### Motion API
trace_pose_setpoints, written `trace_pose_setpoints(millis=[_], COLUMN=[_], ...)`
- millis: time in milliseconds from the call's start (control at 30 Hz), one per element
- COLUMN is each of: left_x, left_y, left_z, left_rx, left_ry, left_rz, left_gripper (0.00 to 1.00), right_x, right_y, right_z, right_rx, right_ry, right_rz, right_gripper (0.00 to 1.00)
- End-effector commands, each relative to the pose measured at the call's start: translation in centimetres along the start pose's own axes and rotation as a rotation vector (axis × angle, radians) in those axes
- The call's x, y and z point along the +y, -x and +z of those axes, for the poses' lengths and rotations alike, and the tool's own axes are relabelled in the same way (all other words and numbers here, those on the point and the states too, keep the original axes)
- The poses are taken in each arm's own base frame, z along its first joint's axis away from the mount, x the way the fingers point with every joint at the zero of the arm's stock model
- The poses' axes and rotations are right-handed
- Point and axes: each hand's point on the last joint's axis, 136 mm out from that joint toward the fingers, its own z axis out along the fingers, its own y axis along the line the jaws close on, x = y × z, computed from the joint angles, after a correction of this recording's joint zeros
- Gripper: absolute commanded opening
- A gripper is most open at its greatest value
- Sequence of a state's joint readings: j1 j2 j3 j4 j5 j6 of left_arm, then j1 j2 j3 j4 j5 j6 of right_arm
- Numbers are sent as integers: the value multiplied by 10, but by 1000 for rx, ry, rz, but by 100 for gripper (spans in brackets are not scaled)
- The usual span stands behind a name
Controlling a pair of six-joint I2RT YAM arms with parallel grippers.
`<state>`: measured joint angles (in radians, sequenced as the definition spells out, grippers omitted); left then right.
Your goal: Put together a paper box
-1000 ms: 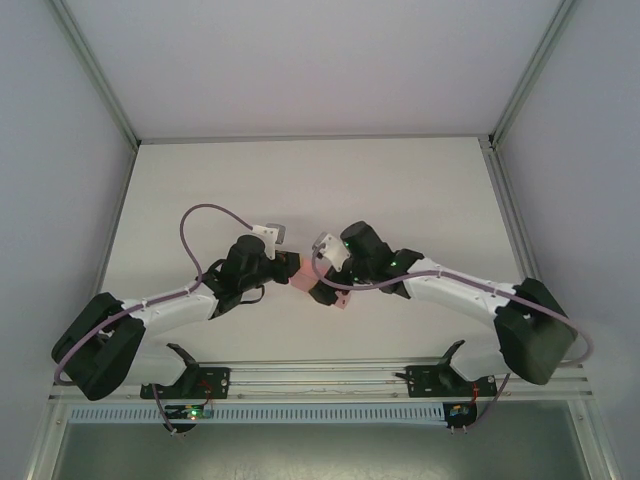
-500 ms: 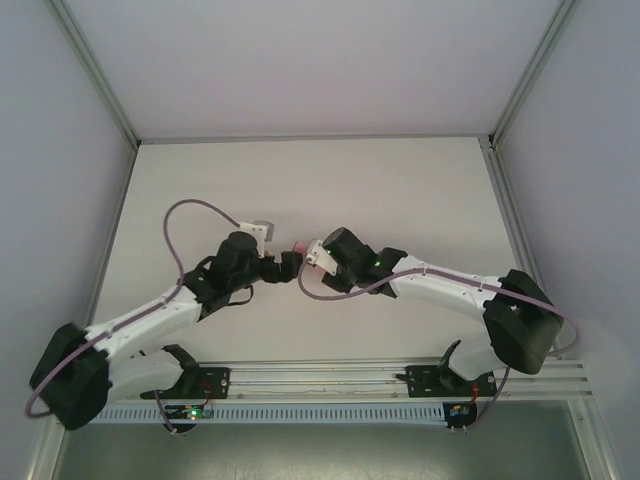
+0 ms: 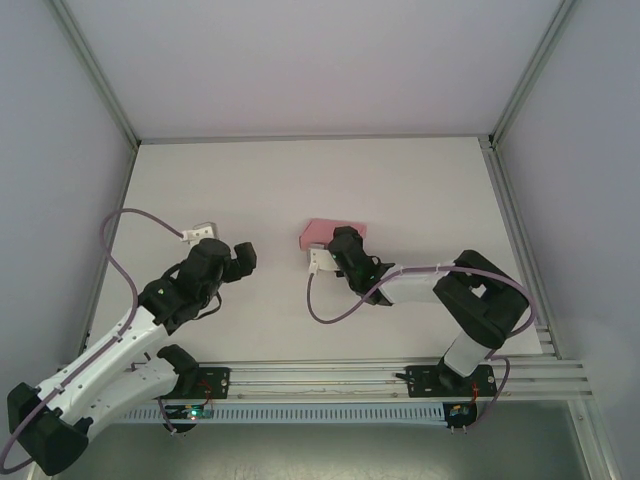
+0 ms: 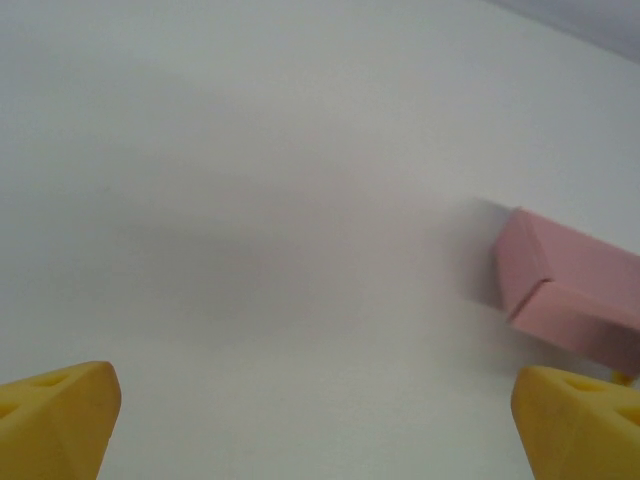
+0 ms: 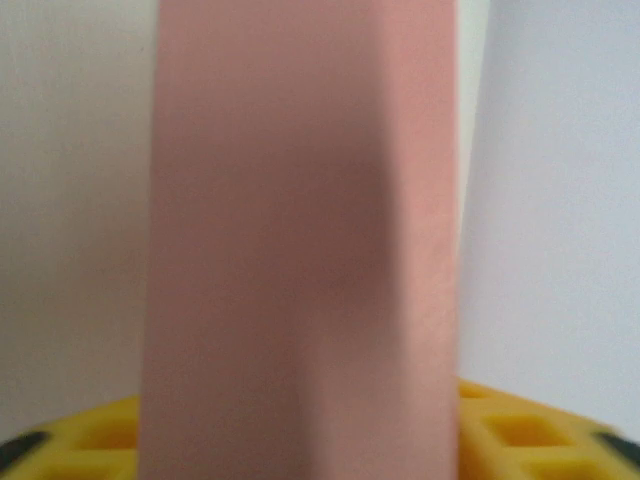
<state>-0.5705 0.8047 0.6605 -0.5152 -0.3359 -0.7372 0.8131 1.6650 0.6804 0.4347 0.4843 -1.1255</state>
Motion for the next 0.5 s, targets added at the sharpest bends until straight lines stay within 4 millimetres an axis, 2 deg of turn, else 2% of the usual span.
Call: trace_pose_setpoints(millis=[0, 67, 100, 200, 233, 300, 367, 400, 433, 467], left_x=[20, 19, 19, 21, 21, 24, 35, 44, 53, 62], left_y=[-2, 1, 3, 11, 14, 21, 31, 37, 44, 50], left_z=[-1, -1, -1, -1, 0, 4, 12, 17, 23, 28], left_rx=[-1, -7, -9, -37, -46, -77, -118, -139, -162, -181], left_ry=[80, 79, 81, 95, 97, 109, 155, 191, 227, 261], left_rz=[-30, -17, -12, -1, 6, 13, 18, 16, 15, 13], left_gripper=[100, 100, 100, 100, 100, 100, 100, 100, 100, 100], right_x=[15, 19, 21, 7, -6, -37, -75, -91, -105, -110], right_y=[9, 15, 18, 25, 25, 13, -23, -51, -88, -123], right_z=[-13, -36, -49, -89, -99, -105, -98, -91, -85, -81], right_rx=[-72, -122, -152, -242, -265, -269, -229, -182, -121, -66], right_ry=[60, 154, 222, 305, 283, 205, 94, 17, -84, -173], right_rz=[-20, 44, 77, 174, 236, 421, 740, 915, 1105, 1240], right_gripper=[77, 97, 98, 98, 98, 98, 98, 98, 98, 98])
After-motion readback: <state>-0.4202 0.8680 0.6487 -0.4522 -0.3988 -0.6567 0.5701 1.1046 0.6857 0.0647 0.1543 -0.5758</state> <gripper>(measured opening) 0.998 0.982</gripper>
